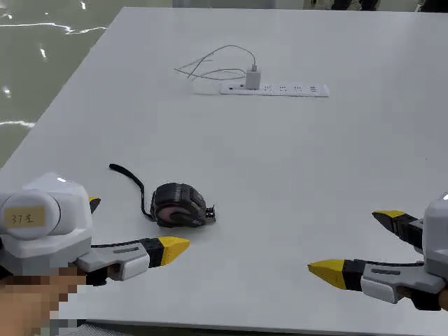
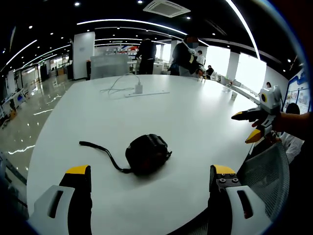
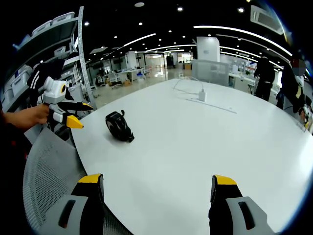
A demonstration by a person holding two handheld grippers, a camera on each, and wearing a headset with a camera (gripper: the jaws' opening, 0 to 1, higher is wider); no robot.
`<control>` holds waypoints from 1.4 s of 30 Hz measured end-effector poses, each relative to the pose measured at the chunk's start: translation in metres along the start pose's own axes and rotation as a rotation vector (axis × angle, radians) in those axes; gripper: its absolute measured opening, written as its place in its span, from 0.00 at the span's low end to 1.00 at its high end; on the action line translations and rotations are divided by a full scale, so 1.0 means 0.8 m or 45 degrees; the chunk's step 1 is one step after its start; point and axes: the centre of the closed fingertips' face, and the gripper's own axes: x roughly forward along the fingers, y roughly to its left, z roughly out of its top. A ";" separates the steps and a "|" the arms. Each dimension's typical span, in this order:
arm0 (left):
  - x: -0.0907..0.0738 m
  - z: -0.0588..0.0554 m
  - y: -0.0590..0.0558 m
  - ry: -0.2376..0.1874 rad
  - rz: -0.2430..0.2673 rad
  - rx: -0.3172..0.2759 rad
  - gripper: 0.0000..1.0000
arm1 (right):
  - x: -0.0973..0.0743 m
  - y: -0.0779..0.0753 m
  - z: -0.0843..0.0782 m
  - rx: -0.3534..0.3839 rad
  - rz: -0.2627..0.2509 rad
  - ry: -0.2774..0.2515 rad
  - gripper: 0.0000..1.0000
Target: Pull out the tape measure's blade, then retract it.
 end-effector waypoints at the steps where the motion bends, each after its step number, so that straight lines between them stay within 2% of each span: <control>1: 0.000 0.000 0.000 0.001 -0.001 0.000 0.99 | 0.000 0.000 0.000 0.000 0.000 0.000 0.89; 12: 0.004 -0.005 0.000 0.010 -0.020 0.016 0.98 | -0.001 0.000 -0.004 0.002 -0.002 0.010 0.89; 17: 0.007 -0.002 0.000 -0.002 -0.047 0.062 0.97 | 0.000 0.000 -0.004 0.001 -0.002 0.014 0.89; 22: 0.010 0.006 0.001 -0.036 -0.082 0.092 0.92 | 0.001 0.000 -0.003 0.001 -0.001 0.014 0.89; 29: 0.018 0.007 0.000 -0.017 -0.161 0.167 0.84 | 0.002 -0.001 -0.004 0.004 -0.002 0.021 0.89; 32: 0.022 0.009 0.005 -0.020 -0.193 0.198 0.79 | 0.002 -0.002 -0.004 0.005 -0.003 0.026 0.89; 34: 0.025 0.006 0.005 -0.002 -0.245 0.217 0.77 | 0.002 -0.002 -0.004 0.004 -0.006 0.029 0.89; 36: 0.029 0.007 0.012 0.001 -0.256 0.233 0.76 | 0.002 -0.003 -0.003 0.005 -0.005 0.028 0.89; 38: 0.033 0.006 0.013 0.007 -0.297 0.252 0.74 | 0.003 -0.003 -0.002 -0.002 -0.006 0.026 0.89; 41: 0.040 0.005 0.013 0.012 -0.347 0.327 0.74 | 0.004 -0.002 -0.002 0.000 -0.006 0.031 0.89; 42: 0.042 0.005 0.009 0.010 -0.383 0.363 0.73 | 0.005 -0.002 -0.002 0.002 -0.006 0.032 0.89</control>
